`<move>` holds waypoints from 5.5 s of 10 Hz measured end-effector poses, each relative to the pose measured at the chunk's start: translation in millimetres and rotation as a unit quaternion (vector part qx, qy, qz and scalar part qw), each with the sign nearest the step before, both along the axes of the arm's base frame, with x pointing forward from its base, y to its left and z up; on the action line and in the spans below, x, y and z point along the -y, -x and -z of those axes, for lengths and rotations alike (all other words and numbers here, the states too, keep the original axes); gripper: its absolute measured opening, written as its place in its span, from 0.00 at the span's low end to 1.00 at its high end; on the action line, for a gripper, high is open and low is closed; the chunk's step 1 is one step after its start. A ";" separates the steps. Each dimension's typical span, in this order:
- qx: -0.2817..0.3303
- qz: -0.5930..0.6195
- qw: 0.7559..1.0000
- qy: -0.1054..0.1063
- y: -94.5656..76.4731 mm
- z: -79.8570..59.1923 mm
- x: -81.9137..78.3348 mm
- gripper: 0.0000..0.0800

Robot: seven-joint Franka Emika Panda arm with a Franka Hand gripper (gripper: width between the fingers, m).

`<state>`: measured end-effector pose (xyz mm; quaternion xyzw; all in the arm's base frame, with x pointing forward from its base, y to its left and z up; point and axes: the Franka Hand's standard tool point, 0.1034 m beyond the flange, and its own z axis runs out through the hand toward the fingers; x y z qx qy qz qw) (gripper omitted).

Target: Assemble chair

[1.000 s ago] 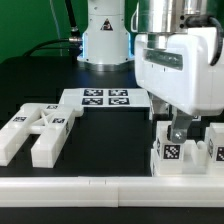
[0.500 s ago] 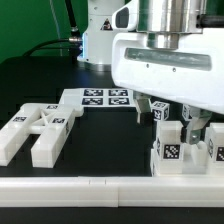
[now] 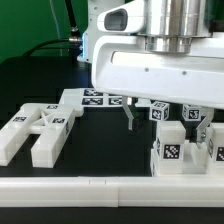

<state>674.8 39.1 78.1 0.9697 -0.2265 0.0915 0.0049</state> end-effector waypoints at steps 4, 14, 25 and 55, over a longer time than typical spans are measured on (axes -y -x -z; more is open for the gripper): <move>-0.008 -0.119 0.992 0.030 0.0 -0.1 0.9 0.81; 0.005 0.085 0.996 -0.007 -0.3 -0.4 3.5 0.36; 0.016 0.530 0.842 -0.099 2.0 -1.4 -0.3 0.36; 0.011 0.165 0.986 -0.029 -3.2 -2.4 3.3 0.36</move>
Offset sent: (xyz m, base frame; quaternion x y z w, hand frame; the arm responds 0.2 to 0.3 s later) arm -0.0005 0.0030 0.0018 -0.0085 0.0062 -0.1772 0.9841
